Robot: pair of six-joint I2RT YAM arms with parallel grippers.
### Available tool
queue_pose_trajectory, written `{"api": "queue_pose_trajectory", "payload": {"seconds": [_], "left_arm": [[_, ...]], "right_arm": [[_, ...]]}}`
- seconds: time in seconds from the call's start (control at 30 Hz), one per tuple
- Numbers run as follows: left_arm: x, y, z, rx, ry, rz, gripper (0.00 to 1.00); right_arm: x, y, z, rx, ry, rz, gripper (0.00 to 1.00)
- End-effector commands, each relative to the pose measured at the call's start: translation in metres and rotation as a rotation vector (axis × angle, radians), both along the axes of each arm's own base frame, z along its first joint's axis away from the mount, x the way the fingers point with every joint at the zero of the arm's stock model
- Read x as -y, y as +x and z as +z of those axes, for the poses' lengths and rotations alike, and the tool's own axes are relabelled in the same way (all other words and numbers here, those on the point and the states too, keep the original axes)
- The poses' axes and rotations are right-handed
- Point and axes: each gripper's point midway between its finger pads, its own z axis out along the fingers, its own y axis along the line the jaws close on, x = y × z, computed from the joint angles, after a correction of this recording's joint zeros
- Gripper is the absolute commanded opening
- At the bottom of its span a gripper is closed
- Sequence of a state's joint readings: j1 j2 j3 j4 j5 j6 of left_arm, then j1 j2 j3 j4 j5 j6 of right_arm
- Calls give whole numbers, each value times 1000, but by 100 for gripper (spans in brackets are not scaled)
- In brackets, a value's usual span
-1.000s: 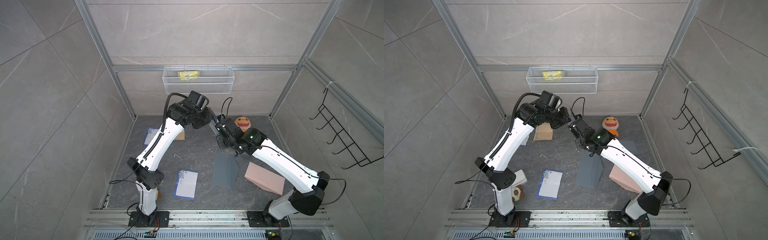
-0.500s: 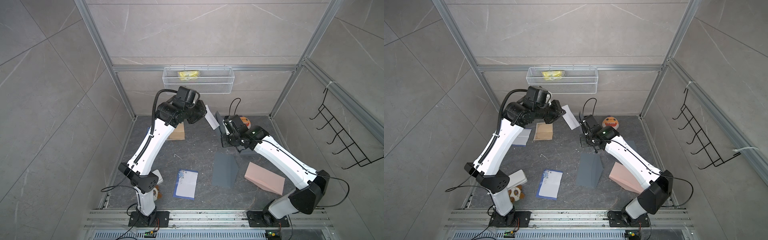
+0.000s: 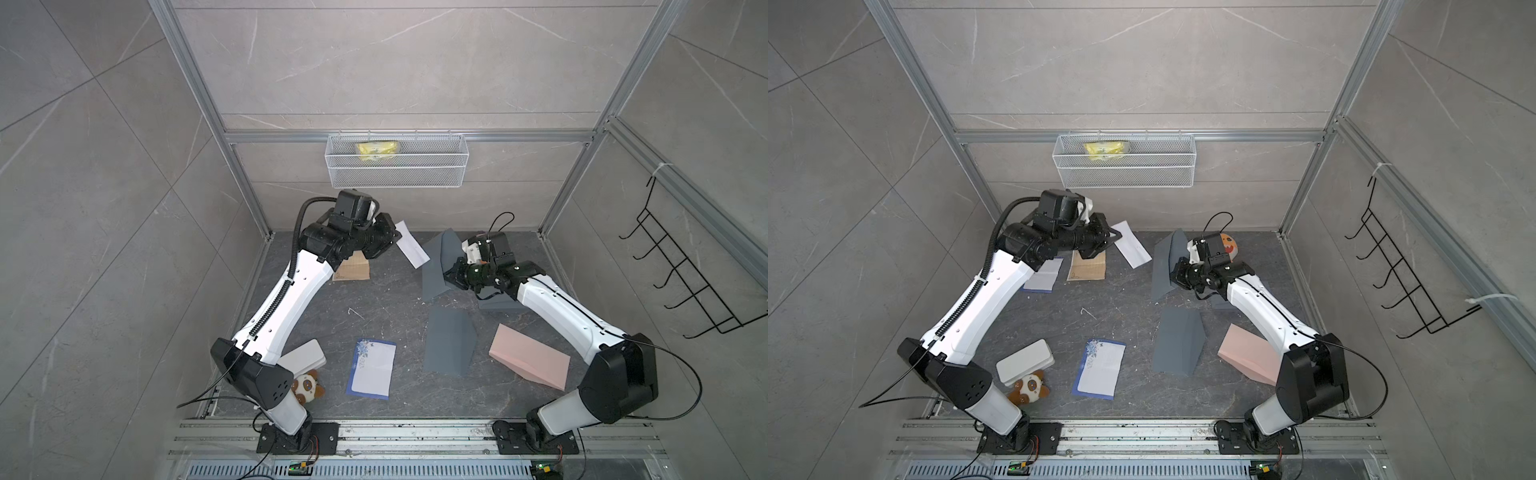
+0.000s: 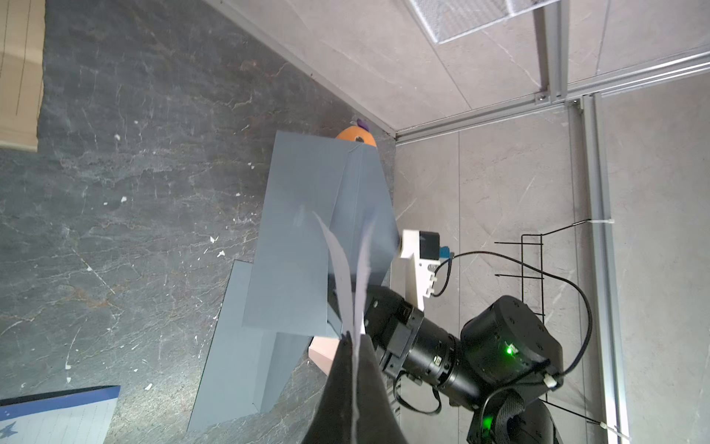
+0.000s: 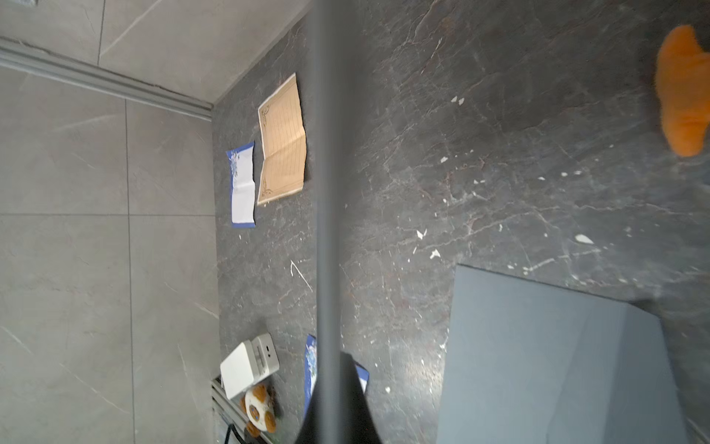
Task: Take the letter paper out of the envelope
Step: Place the envelope at the center of the board.
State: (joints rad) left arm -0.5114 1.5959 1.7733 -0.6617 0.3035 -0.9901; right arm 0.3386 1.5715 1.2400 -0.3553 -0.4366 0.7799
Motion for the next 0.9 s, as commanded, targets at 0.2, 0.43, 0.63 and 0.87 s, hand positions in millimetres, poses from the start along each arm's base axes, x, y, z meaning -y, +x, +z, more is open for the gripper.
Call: {"api": "queue_pose_trajectory", "payload": {"seconds": [0.2, 0.43, 0.63, 0.87], "left_arm": [[-18, 0, 12, 76, -210, -16, 0], [-24, -8, -1, 51, -190, -3, 0], [-28, -12, -6, 39, -167, 1, 0], [-27, -12, -7, 33, -166, -1, 0]], "right_arm": [[-6, 62, -46, -21, 265, -117, 1], [2, 84, -87, -88, 187, -79, 10], [18, 80, -116, -165, 81, -45, 21], [41, 74, -139, -235, -58, 11, 24]]}}
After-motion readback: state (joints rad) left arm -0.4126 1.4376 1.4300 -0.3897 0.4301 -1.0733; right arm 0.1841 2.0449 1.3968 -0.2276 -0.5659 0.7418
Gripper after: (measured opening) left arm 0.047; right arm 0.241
